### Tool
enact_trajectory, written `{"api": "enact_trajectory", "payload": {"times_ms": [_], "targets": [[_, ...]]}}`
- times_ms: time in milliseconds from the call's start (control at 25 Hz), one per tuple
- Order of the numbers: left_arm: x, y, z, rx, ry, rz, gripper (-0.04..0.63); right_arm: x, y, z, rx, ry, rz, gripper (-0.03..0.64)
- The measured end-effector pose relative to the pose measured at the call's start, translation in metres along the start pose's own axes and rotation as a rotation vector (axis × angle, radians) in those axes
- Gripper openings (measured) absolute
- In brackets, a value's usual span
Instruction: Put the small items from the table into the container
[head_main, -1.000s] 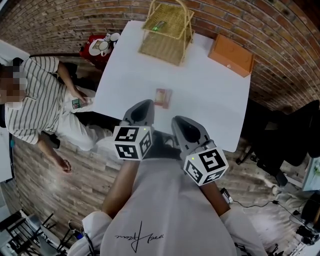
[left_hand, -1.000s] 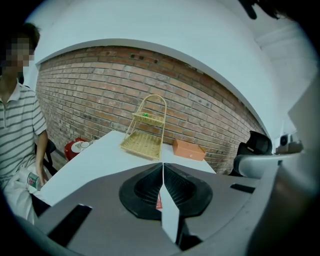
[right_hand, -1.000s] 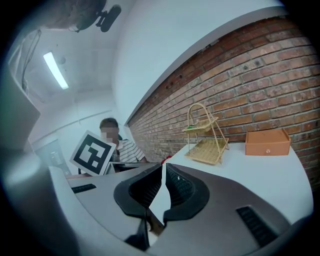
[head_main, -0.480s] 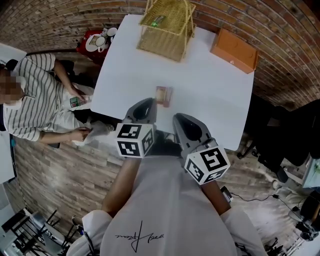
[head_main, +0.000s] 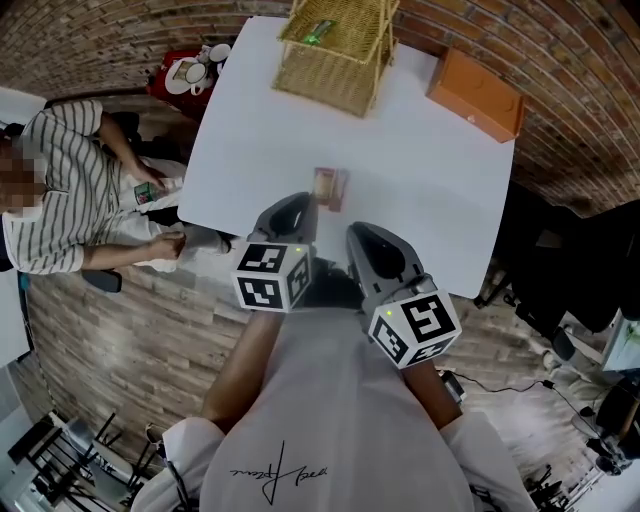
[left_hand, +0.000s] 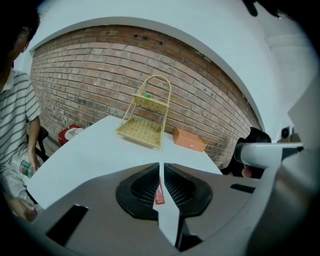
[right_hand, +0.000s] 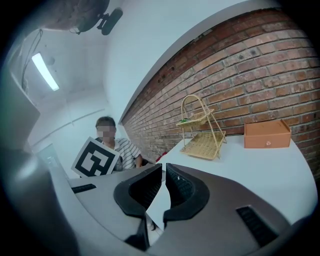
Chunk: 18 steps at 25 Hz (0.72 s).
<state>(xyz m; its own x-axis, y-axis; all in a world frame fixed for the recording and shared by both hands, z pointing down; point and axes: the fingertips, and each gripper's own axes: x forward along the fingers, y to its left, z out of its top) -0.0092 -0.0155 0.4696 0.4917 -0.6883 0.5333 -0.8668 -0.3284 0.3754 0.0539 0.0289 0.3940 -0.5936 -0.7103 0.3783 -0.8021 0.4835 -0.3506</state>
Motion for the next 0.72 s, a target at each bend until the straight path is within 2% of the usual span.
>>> {"api": "enact_trajectory", "payload": {"times_ms": [720], "targets": [[0.031,0.017,-0.025,-0.028,0.089,-0.006,0.012,0.015,-0.008,-0.012,0.037,0.039,-0.028,0.023]]}}
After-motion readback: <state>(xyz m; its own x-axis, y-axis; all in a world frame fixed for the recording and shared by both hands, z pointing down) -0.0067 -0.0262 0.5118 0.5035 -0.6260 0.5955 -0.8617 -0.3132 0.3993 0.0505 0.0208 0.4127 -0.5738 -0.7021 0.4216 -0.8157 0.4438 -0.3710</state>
